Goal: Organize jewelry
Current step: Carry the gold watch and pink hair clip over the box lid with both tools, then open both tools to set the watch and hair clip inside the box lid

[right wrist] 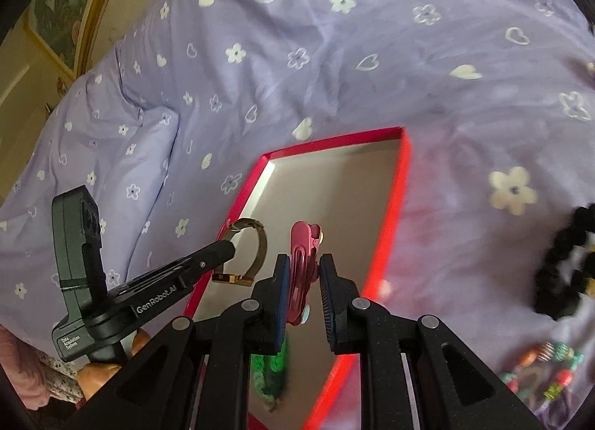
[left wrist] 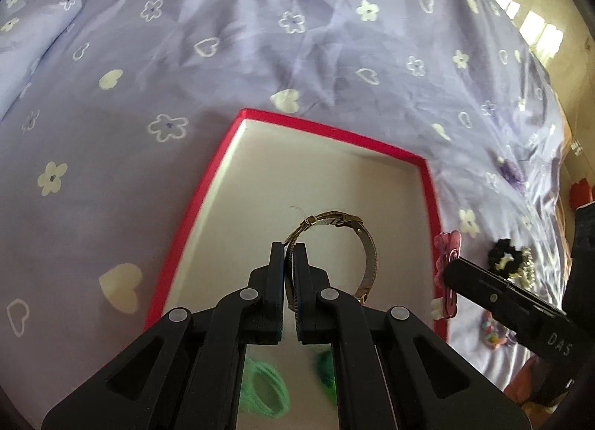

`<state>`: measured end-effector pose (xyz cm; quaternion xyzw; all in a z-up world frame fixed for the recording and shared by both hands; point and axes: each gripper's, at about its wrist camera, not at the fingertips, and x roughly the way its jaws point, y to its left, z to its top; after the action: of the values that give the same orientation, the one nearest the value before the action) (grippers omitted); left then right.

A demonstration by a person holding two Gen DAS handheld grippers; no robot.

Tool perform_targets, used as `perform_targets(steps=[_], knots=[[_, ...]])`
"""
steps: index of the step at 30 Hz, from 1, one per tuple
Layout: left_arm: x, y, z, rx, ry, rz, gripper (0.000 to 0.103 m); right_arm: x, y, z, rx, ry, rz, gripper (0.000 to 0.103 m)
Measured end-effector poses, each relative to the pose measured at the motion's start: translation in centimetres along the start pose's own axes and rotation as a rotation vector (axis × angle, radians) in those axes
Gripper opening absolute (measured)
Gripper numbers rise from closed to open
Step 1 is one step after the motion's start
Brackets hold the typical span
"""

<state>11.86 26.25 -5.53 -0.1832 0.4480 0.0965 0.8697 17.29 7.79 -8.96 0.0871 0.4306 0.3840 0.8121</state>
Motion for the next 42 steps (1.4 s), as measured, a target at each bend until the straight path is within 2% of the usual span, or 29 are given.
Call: perform_targets(steps=[9,23,32,35,37,42], knots=[[2.4,2.0,-0.1,-0.017,0.043,0.03,0.003,4.5,0.5,0.4,-0.049,0.075,-0.062,0.016],[3.8,2.2,-0.4,-0.003,0.062,0.062,0.003,6.5,2.0,0.2,-0.217,0.152,-0.206,0.016],[3.7,1.9,-0.3,0.012,0.075,0.091,0.005,6.5,1.8,0.4,-0.212,0.164,-0.181,0.017],[3.4,2.0,-0.2,0.01,0.074,0.098,0.012,6.2,1.8,0.4,-0.199,0.156,-0.166,0.022],[3.0,2.1,-0.3,0.004,0.065,0.1,0.015,5.9,1.9,0.3,-0.2,0.147,-0.163,0.033],[1.8,2.6,-0.4,-0.02,0.059,0.1,0.018,4.6,2.1,0.4,-0.176,0.116,-0.132,0.034]])
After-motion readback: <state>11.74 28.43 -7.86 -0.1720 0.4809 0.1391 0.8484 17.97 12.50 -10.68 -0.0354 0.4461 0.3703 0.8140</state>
